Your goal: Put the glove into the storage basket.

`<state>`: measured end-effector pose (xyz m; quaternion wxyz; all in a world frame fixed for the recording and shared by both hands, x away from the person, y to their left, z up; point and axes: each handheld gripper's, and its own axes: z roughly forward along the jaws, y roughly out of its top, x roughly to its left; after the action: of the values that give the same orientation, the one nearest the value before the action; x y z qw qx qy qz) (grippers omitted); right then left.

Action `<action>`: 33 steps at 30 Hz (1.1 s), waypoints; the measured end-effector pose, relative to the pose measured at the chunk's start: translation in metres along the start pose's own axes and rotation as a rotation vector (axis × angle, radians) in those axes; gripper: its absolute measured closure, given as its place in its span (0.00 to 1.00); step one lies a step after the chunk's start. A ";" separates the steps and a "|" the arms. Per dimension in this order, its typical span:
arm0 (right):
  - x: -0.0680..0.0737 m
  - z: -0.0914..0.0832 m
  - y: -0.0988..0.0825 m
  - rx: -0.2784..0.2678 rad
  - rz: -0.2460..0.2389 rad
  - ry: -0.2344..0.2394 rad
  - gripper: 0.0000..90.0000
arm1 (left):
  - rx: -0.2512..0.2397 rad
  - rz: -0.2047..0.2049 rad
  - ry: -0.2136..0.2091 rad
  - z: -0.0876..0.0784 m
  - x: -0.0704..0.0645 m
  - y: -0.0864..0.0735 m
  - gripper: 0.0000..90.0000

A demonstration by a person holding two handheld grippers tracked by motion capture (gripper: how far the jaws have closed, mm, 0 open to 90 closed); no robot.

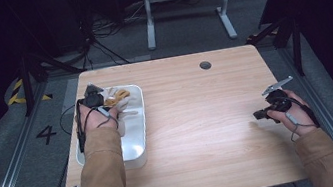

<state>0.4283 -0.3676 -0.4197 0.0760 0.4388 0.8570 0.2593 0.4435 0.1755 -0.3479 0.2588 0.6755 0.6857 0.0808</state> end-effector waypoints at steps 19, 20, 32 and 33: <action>-0.001 0.003 -0.001 0.013 0.003 0.001 0.99 | 0.038 -0.018 0.006 0.030 0.014 -0.012 0.81; -0.001 0.003 -0.001 0.013 0.003 0.001 0.99 | 0.038 -0.018 0.006 0.030 0.014 -0.012 0.81; -0.002 0.005 -0.001 0.015 0.004 0.001 0.98 | 0.071 -0.043 0.002 0.046 0.023 -0.019 0.80; -0.001 0.005 -0.001 0.015 0.005 0.001 0.98 | 0.073 -0.047 0.005 0.048 0.023 -0.020 0.80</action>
<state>0.4299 -0.3673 -0.4244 0.0716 0.4412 0.8580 0.2531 0.4491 0.1853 -0.4034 0.2340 0.6678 0.7047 0.0514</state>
